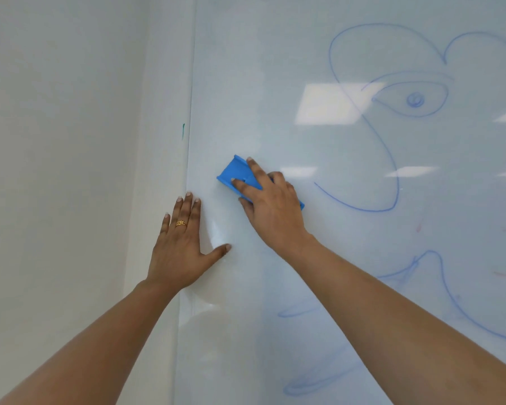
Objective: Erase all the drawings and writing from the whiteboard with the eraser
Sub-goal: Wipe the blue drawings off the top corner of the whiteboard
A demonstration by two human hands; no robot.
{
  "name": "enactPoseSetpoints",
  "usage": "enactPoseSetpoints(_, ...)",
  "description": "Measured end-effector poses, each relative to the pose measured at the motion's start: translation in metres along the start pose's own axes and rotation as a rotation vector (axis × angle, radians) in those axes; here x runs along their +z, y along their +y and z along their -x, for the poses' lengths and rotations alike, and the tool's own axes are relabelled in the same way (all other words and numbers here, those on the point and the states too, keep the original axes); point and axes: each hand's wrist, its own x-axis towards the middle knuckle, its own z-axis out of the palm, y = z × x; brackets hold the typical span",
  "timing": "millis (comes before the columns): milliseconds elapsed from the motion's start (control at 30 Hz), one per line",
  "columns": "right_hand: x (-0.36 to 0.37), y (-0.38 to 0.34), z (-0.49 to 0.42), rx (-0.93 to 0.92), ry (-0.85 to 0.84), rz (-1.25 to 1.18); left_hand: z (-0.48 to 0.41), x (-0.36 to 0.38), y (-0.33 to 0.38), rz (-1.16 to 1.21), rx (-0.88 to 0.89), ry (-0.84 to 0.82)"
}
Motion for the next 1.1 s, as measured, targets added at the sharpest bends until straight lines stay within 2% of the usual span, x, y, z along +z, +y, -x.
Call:
enactPoseSetpoints(233,-0.026,0.065,0.001,0.248,0.152,0.061,-0.015,-0.004,0.007,-0.008,0.009,0.032)
enactPoseSetpoints(367,-0.041,0.106,0.025,0.451,0.212,0.147,-0.028,-0.011,0.018,0.0,0.008,0.009)
enactPoseSetpoints(533,-0.042,0.109,0.041,0.662,0.267,0.129,-0.037,-0.012,0.027,0.031,0.0,0.025)
enactPoseSetpoints(633,-0.033,0.088,0.037,0.58,0.272,0.099,-0.04,-0.01,0.034,0.05,-0.012,0.043)
enactPoseSetpoints(867,-0.012,0.037,0.038,0.256,0.127,0.107,-0.049,-0.005,0.048,0.084,-0.04,0.088)
enactPoseSetpoints(1000,-0.019,0.046,0.047,0.123,0.053,0.114,-0.056,-0.004,0.061,0.087,-0.055,0.11)
enactPoseSetpoints(1100,-0.032,0.07,0.051,0.068,0.012,0.129,-0.064,-0.006,0.076,0.05,0.0,0.112)
